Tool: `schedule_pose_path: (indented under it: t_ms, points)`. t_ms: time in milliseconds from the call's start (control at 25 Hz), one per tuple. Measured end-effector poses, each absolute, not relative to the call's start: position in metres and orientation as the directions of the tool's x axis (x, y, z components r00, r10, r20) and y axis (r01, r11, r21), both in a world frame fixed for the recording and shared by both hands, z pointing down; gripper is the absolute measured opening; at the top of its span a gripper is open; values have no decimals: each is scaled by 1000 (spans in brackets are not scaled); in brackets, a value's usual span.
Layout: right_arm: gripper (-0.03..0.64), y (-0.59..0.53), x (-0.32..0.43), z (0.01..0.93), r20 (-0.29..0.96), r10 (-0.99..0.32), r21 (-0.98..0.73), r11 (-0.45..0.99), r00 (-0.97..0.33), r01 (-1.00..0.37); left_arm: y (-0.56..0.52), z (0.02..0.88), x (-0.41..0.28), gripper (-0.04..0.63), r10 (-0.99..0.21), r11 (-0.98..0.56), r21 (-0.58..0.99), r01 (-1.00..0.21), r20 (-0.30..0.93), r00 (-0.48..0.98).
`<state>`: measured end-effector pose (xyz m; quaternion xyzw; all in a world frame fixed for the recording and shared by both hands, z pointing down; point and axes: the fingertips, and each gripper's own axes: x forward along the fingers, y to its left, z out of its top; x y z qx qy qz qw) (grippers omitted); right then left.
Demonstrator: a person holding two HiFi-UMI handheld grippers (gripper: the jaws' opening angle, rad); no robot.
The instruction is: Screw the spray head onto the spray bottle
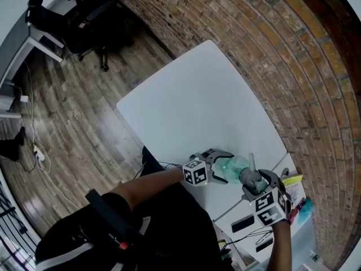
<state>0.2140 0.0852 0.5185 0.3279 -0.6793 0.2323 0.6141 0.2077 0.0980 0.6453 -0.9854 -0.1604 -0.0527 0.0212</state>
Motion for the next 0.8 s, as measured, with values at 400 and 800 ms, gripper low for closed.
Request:
schedule_pose_path:
  t_ms: [400, 800]
  points:
    - [284, 90, 210, 521, 994, -104, 79, 877, -27, -473, 98, 647, 208, 483, 304, -951, -30, 309, 114, 946]
    - [284, 96, 208, 527, 998, -65, 65, 997, 13, -30, 97, 647, 208, 483, 299, -952, -30, 304, 117, 947]
